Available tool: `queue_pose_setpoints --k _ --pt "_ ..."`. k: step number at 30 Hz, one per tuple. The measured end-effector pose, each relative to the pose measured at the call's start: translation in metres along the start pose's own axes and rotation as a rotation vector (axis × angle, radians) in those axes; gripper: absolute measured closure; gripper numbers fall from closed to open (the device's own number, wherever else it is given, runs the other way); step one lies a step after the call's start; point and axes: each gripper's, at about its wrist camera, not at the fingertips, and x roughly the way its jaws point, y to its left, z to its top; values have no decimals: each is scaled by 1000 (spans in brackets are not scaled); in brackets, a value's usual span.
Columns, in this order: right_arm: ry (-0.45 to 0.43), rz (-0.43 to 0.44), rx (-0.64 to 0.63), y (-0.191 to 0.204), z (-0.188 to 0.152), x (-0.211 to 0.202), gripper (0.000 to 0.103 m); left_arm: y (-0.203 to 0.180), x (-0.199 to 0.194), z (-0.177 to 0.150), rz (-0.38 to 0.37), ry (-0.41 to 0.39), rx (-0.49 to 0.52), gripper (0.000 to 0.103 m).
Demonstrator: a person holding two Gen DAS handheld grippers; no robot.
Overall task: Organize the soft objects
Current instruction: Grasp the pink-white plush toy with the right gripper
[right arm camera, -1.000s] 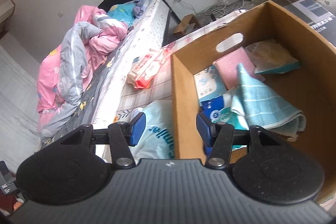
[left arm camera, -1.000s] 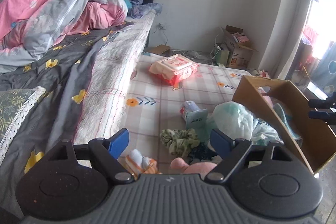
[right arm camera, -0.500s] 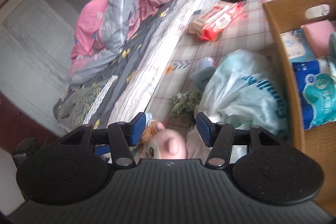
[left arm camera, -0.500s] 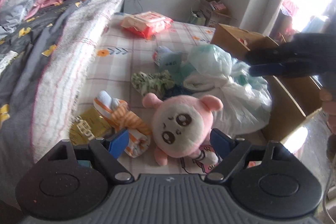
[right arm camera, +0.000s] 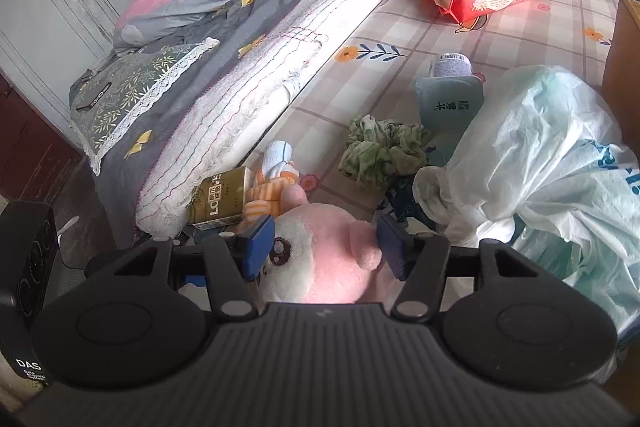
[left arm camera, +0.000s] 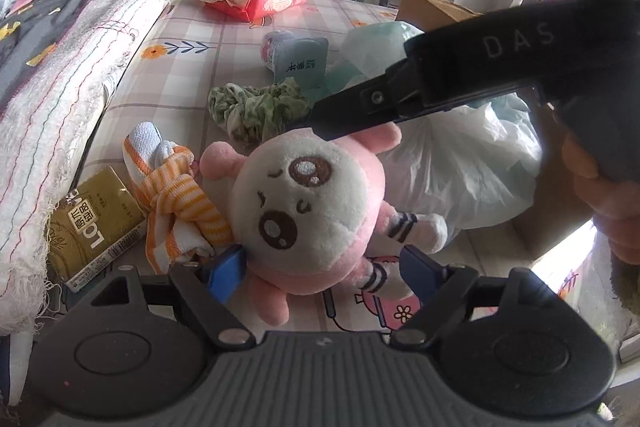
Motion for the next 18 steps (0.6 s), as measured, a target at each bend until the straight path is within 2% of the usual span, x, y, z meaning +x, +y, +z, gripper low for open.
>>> queue_pose_setpoints --k 4,8,14,18 --pt "-1 -23 -10 -7 8 6 47 5 5 0 0 9 -22 18" --pt "20 -7 -34 -5 13 18 45 12 9 1 -19 14 -56 19" --pt "55 7 -112 9 16 36 43 21 14 3 -8 -5 -101 29" --pt "78 -21 -173 16 16 44 39 24 13 2 -14 -23 -122 31"
